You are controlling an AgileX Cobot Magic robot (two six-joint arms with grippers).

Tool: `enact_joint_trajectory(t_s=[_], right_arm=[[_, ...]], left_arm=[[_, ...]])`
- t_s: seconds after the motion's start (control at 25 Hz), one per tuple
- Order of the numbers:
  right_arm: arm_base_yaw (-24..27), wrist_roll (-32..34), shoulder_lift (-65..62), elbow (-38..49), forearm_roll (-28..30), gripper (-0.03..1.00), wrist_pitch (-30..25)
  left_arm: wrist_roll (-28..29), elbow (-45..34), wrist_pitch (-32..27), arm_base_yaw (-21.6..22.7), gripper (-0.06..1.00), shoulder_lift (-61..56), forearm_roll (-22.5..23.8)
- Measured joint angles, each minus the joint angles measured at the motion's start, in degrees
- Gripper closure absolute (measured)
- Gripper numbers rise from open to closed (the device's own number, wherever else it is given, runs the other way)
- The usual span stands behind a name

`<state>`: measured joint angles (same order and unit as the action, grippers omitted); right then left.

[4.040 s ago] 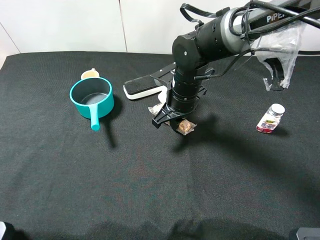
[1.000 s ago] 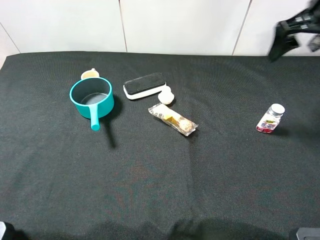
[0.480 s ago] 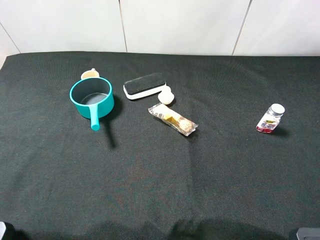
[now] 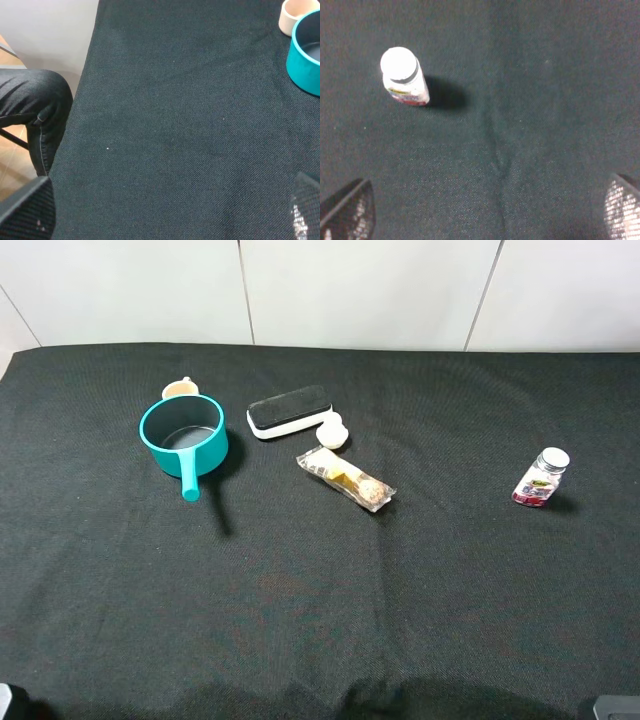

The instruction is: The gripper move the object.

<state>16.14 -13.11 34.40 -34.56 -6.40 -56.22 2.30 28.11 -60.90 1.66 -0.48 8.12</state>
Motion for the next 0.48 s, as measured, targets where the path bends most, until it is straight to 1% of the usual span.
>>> enact_joint_trajectory(t_s=[0.08, 0.24, 0.48], right_arm=[[0.0, 0.0, -5.2, 0.9, 0.51, 0.27, -0.19], [0.0, 0.0, -12.73, 1.16, 1.17, 0.27, -2.51], [0.0, 1.76, -18.8, 5.36, 0.68, 0.27, -3.25]], left_arm=[[0.0, 0.0, 0.0, 0.0, -0.05, 0.0, 0.0], [0.0, 0.0, 0.0, 0.0, -0.05, 0.0, 0.0], [0.0, 0.0, 0.0, 0.0, -0.05, 0.0, 0.0]])
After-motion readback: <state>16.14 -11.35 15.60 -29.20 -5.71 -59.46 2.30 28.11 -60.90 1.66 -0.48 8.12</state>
